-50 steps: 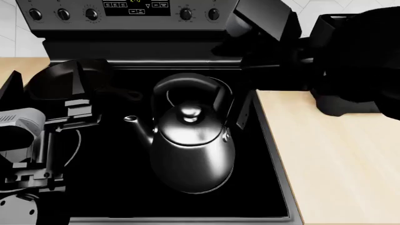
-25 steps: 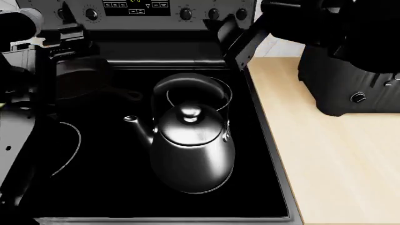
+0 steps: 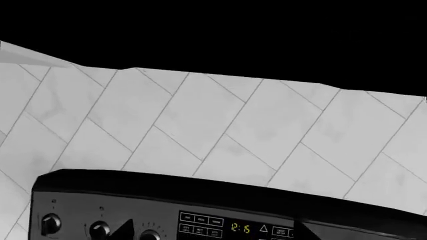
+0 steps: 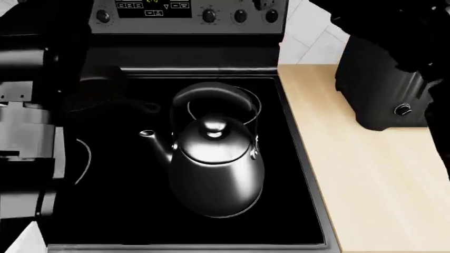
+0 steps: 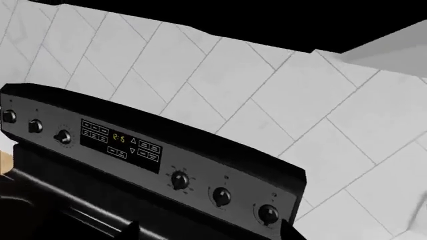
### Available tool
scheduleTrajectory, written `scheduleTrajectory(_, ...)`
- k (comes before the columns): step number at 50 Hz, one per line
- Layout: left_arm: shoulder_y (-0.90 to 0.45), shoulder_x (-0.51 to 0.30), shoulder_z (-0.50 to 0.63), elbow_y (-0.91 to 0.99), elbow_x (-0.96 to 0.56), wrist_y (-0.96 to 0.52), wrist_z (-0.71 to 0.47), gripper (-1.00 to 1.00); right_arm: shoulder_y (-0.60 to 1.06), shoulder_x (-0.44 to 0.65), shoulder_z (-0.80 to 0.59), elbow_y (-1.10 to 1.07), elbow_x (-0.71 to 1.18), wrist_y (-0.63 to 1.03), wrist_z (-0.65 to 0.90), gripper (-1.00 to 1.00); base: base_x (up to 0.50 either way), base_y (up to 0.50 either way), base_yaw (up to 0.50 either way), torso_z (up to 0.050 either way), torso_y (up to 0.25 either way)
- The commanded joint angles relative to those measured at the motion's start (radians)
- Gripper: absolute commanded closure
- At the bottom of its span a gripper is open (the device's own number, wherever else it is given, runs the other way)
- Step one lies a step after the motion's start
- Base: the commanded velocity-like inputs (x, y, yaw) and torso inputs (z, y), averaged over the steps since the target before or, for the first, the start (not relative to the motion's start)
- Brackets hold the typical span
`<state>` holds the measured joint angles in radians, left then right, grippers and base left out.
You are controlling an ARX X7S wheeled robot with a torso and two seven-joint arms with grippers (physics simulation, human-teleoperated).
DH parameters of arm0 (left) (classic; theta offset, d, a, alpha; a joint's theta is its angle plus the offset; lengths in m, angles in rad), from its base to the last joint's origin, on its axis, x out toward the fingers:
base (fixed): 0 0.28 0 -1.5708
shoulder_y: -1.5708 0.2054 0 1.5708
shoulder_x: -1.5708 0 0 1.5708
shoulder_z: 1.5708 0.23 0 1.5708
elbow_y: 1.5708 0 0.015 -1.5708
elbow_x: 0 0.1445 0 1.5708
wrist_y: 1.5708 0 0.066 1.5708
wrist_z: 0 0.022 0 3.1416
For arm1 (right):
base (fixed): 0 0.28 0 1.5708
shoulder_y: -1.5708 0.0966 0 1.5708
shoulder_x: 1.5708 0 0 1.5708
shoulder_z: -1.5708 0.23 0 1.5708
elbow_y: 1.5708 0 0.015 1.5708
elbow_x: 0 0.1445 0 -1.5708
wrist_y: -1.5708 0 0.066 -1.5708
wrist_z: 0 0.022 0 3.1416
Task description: Pick the kettle from the counter and place it on a stove burner. Then turn the burner on.
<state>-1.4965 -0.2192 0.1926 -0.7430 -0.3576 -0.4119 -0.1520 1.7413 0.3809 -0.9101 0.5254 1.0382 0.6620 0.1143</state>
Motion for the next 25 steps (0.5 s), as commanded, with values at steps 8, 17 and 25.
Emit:
scheduleTrajectory(8, -0.214, 0.104, -0.131, -0.566, 0.224, 0.104, 0.129, -1.00, -0.038, -0.313, 0.106, 0.783, -0.235, -0.378, -0.152, -1.00, 0.00, 0.00, 0.00, 0.000, 0.000)
scheduleTrajectory(17, -0.190, 0.112, -0.210, -0.566, 0.313, 0.102, 0.138, -1.00, -0.128, -0.326, 0.487, 0.783, -0.565, -0.385, -0.061, -1.00, 0.00, 0.00, 0.00, 0.000, 0.000)
scheduleTrajectory(25, -0.179, 0.109, -0.248, -0.566, 0.339, 0.107, 0.137, -1.00, -0.174, -0.361, 0.768, 0.783, -0.822, -0.394, -0.089, -1.00, 0.00, 0.00, 0.00, 0.000, 0.000)
